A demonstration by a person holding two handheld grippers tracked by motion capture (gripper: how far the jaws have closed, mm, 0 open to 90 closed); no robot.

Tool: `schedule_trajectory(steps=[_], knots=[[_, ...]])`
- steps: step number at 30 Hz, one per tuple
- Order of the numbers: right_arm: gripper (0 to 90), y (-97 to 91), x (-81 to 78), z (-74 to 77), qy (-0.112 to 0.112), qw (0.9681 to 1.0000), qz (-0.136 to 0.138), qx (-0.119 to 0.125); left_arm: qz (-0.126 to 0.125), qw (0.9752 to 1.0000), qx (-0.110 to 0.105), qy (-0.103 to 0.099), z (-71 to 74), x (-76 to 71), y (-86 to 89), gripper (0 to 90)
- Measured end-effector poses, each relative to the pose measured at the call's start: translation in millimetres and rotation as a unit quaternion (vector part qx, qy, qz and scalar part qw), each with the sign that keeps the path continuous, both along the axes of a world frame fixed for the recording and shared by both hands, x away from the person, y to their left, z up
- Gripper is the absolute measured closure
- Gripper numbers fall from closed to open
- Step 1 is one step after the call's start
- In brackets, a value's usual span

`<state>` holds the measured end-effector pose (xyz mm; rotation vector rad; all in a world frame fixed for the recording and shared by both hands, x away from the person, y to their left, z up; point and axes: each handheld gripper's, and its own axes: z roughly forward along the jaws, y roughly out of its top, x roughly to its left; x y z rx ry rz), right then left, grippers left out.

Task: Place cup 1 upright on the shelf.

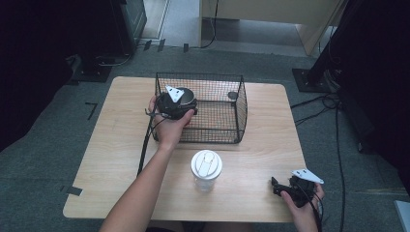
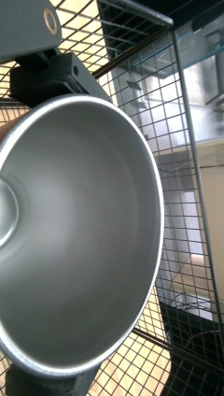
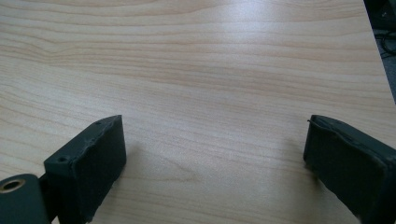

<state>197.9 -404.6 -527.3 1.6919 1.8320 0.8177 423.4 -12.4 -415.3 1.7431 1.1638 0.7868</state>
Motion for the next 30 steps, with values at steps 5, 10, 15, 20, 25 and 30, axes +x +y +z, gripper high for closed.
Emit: schedule_trajectory(steps=[5, 10, 15, 20, 25, 30], knots=[[5.8, 0.0, 0.0, 0.0, 0.000, 1.0000, 0.000, 0.000, -0.003, 0.9996, 0.009, 0.027, -1.2, 6.1, -1.1, 7.5], [5.9, 0.0, 0.0, 0.0, 0.000, 1.0000, 0.000, 0.000, -0.004, 0.9983, 0.019, 0.056, -1.9, 10.6, -3.4, 7.5], [5.8, 0.0, 0.0, 0.0, 0.000, 1.0000, 0.000, 0.000, 0.003, 0.9969, 0.035, 0.071, -1.9, 13.4, -5.8, 7.4], [5.9, 0.0, 0.0, 0.0, 0.000, 1.0000, 0.000, 0.000, 0.006, 0.9950, 0.038, 0.093, -2.2, 17.4, -7.2, 7.4], [5.9, 0.0, 0.0, 0.0, 0.000, 1.0000, 0.000, 0.000, 0.010, 0.9937, 0.046, 0.102, -2.8, 18.9, -8.4, 7.4], [5.8, 0.0, 0.0, 0.0, 0.000, 1.0000, 0.000, 0.000, 0.011, 0.9934, 0.044, 0.106, -2.6, 19.9, -8.7, 7.3]])
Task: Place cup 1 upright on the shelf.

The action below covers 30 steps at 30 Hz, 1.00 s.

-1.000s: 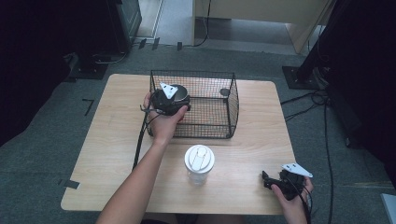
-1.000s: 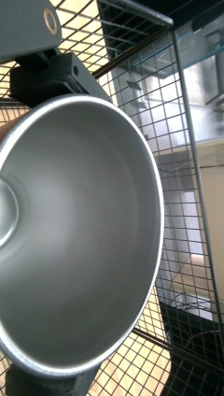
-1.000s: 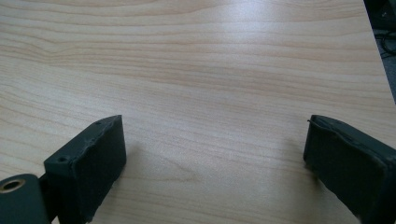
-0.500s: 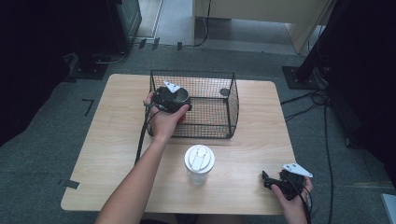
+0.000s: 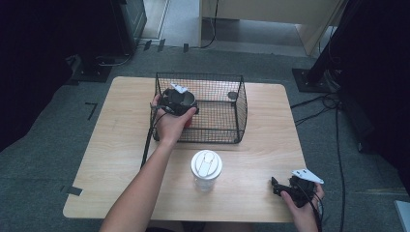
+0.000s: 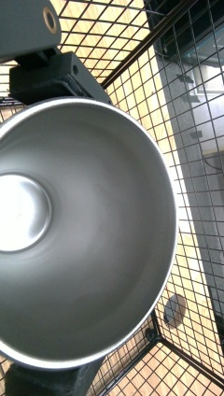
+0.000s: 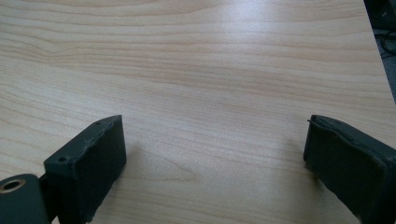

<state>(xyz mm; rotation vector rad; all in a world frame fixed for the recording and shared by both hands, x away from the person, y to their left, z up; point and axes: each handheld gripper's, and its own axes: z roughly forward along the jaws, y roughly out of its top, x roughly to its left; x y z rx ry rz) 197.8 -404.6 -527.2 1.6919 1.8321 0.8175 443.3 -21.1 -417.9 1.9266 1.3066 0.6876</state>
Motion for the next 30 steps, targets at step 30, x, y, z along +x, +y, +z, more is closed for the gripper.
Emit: schedule_trajectory(steps=[30], knots=[[5.7, -0.6, 0.7, 0.0, 0.000, 1.0000, 0.004, -0.001, -0.032, 0.9968, -0.064, -0.034, 24.5, -22.0, 14.1, 2.0]])
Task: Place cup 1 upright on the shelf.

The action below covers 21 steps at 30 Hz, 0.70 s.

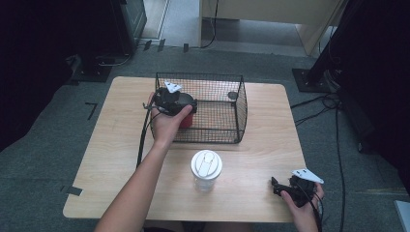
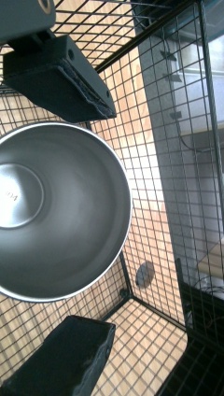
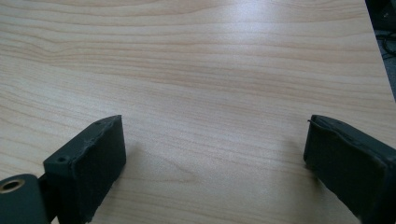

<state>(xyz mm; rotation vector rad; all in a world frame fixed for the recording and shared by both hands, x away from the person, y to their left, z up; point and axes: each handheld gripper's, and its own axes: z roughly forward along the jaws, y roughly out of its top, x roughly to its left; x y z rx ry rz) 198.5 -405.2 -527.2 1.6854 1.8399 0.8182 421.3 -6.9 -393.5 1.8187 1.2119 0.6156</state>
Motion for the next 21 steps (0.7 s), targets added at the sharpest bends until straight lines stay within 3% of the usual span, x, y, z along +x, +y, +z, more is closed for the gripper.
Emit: schedule_trajectory(steps=[5, 21], knots=[[5.7, 0.0, 0.0, 0.0, 0.000, 1.0000, 0.000, 0.000, -0.008, 1.0000, 0.001, -0.002, 6.7, -10.2, -0.6, 2.0], [5.7, 0.0, 0.0, 0.0, 0.000, 1.0000, 0.000, 0.000, -0.023, 0.9988, -0.007, -0.042, 21.4, -48.8, 15.4, 2.0]])
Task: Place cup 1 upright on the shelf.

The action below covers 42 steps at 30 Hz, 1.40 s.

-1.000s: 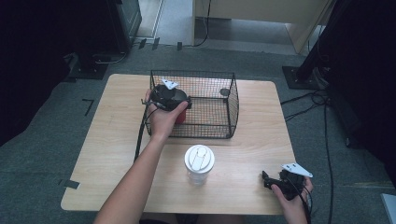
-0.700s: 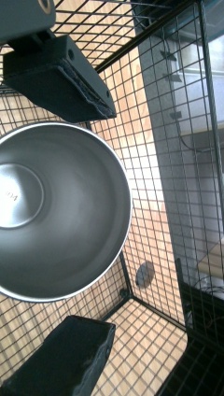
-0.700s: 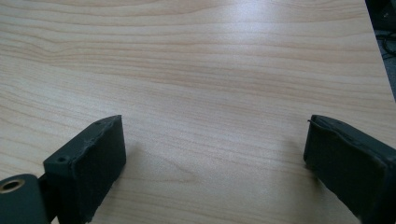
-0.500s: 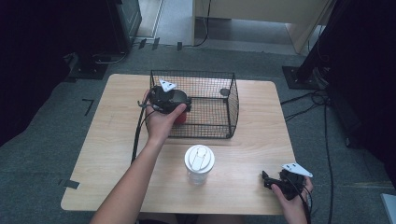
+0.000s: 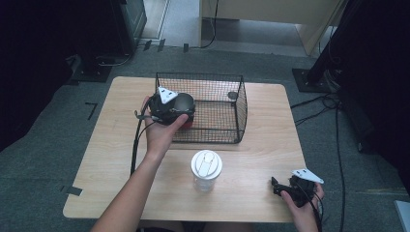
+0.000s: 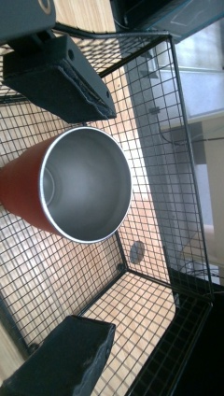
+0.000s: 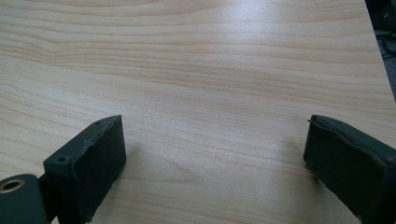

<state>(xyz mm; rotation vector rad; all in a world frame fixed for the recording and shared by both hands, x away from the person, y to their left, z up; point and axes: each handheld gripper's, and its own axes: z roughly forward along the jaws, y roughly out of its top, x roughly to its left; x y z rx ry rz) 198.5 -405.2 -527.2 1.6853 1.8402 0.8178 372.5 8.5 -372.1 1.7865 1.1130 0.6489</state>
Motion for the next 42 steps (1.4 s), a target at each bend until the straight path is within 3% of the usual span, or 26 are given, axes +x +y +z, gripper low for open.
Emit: schedule_trajectory(steps=[16, 28, 42], knots=[[5.7, 0.0, 0.0, 0.0, 0.000, 1.0000, 0.000, 0.000, 0.012, 0.9996, -0.003, -0.027, 1.1, -43.4, 30.2, 2.0], [5.7, 0.0, 0.0, 0.0, 0.000, 1.0000, 0.000, 0.000, 0.031, 0.9989, 0.005, -0.034, -15.0, -76.4, 58.5, 2.0], [5.7, -0.1, 0.0, 0.0, 0.000, 1.0000, 0.000, -0.001, 0.027, 0.9990, 0.002, -0.035, -34.7, -106.2, 77.2, 2.0]])
